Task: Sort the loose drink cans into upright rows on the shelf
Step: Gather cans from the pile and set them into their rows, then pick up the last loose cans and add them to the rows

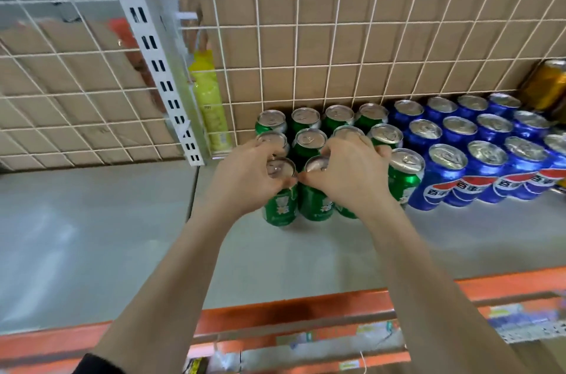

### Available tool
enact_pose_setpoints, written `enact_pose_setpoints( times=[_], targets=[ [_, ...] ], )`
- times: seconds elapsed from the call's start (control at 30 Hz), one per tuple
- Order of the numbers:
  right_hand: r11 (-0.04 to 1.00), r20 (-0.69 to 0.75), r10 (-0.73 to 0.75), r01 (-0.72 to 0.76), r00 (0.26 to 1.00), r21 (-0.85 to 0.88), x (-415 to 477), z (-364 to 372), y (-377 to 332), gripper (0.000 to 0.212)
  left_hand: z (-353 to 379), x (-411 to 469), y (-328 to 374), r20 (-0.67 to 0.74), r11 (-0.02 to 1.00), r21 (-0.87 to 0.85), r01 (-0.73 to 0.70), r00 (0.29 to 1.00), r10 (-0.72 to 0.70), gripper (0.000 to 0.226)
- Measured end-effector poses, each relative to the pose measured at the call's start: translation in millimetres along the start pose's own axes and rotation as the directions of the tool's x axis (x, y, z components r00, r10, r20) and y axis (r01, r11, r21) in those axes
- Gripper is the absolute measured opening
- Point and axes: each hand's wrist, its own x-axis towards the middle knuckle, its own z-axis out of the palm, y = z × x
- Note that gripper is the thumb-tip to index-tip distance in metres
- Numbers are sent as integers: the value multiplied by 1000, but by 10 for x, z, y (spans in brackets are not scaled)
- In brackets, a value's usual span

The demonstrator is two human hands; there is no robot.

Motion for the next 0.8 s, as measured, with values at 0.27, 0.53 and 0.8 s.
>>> enact_pose_setpoints(
  times=[0.27, 0.53, 0.8],
  targets=[
    [998, 69, -63, 61, 996, 24, 106, 120, 120, 73, 133, -69, 11, -36, 987, -133, 93, 994, -99, 40],
    [997, 3, -77, 77, 997, -22, 24, 188, 168, 75, 179, -194, 28, -15, 973, -179, 143, 989, -148, 71],
    [982, -194, -148, 168, 970, 91, -104, 236, -74, 77, 78, -542, -158, -110, 964, -164, 209, 967, -228, 61]
  ],
)
